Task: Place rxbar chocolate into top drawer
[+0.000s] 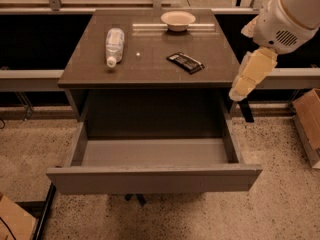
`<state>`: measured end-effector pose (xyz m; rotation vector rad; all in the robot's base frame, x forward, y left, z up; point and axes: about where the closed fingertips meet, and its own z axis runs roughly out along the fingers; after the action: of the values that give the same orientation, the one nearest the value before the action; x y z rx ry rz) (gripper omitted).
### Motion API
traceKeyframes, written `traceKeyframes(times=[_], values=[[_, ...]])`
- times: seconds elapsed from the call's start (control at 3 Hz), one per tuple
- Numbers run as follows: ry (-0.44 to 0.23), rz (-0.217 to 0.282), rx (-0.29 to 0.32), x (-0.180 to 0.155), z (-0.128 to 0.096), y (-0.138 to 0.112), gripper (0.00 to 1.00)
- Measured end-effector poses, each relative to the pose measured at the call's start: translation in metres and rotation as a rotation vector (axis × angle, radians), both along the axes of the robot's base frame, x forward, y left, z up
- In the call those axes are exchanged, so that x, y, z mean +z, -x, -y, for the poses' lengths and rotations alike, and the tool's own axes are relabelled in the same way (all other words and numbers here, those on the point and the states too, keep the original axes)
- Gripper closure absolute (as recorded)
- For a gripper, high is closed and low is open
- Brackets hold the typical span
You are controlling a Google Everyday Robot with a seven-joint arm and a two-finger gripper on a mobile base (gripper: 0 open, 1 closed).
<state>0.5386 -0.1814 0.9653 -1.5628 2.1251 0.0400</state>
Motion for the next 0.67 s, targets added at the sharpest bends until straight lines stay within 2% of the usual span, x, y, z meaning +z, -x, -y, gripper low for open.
traceKeyframes(times=[0.33, 0.67], values=[[-0.054, 0.006, -0.055, -0.004, 0.001, -0.003, 0.00], [-0.154, 0.050, -0.084, -0.005, -0.017, -0.038, 0.00]])
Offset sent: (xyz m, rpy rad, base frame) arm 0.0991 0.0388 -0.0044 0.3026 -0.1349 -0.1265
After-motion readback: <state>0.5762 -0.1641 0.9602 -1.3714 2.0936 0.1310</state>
